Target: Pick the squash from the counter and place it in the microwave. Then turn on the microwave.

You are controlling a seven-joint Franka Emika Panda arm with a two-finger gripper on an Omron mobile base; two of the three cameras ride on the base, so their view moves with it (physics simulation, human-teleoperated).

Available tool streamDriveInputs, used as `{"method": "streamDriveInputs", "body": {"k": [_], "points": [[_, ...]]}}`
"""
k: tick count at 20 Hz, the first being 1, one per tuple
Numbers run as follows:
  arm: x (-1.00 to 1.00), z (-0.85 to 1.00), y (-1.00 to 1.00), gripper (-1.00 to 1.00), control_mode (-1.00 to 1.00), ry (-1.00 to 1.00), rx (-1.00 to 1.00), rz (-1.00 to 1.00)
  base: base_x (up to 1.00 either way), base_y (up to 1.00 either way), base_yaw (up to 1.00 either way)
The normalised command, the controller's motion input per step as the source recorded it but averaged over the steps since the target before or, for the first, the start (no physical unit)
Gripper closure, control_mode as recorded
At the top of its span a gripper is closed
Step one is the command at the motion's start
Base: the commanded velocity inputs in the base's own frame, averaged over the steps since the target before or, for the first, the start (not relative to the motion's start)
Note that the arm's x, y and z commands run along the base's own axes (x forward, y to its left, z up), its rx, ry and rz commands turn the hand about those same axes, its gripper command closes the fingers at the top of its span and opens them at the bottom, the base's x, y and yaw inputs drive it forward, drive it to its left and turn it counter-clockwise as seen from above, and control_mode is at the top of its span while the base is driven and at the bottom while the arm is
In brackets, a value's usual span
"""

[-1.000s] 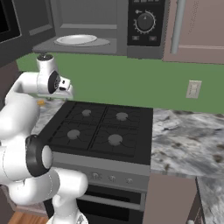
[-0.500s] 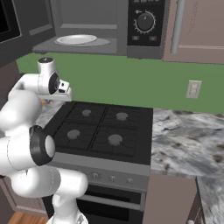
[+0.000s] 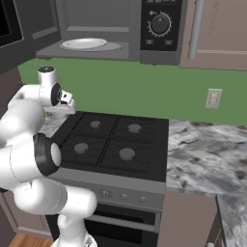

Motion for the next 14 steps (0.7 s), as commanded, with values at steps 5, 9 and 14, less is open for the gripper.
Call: {"method": "streamDriveInputs", "body": {"k": [5,9,14], "points": [[0.04,-0.14,0.24,-1.00,-1.00,0.02,0.00,0.00,0.00,0.00,0.00],[0.05,-0.13,0.27,-1.00,-1.00,0.02,0.00,0.00,0.00,0.00,0.00],[0.07,-0.12,0.26,-1.00,-1.00,0.03,0.00,0.00,0.00,0.00,0.00]]}}
